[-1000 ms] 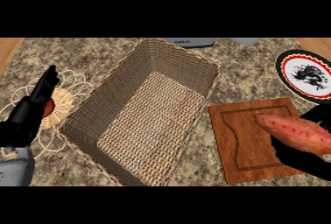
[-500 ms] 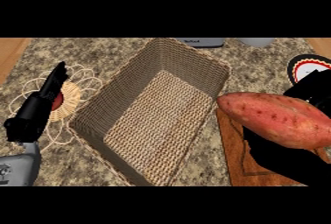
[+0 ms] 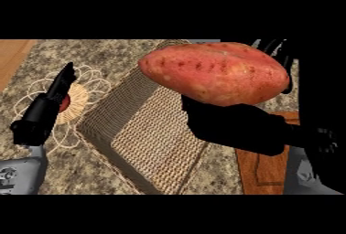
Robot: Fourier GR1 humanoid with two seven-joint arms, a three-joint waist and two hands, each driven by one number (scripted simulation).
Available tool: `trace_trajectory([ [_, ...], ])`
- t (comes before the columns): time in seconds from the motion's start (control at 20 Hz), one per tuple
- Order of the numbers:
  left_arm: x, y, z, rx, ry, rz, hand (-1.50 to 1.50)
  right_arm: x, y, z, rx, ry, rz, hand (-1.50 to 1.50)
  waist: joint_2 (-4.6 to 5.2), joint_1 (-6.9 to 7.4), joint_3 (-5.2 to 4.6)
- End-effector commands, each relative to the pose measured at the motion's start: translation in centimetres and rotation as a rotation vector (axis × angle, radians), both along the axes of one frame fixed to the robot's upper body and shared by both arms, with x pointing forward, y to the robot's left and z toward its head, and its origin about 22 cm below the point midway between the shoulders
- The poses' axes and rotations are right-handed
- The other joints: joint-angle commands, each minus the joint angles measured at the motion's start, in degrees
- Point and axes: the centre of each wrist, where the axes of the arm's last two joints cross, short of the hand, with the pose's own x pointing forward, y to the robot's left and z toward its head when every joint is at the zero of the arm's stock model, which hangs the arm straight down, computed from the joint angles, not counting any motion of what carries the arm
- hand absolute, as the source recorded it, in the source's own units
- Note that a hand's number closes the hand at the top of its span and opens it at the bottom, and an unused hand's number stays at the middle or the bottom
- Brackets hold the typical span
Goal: Pick the sweet potato from the cutting board and place it in the basket
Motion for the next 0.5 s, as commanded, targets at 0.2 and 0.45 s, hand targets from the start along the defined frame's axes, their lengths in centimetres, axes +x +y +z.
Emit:
trace_trajectory([
  [0.2,0.7,-1.7,0.7,0.002,-0.006,-0.002,0.00,2.8,4.8,2.0,-0.001,0.261,-0.066,1.50,0.00,-0.07,0.11],
  [0.45,0.2,-0.8,-0.8,-0.005,0.003,0.004,0.00,5.8,6.0,1.4,0.005,0.390,-0.073,1.50,0.16,0.15,0.07],
])
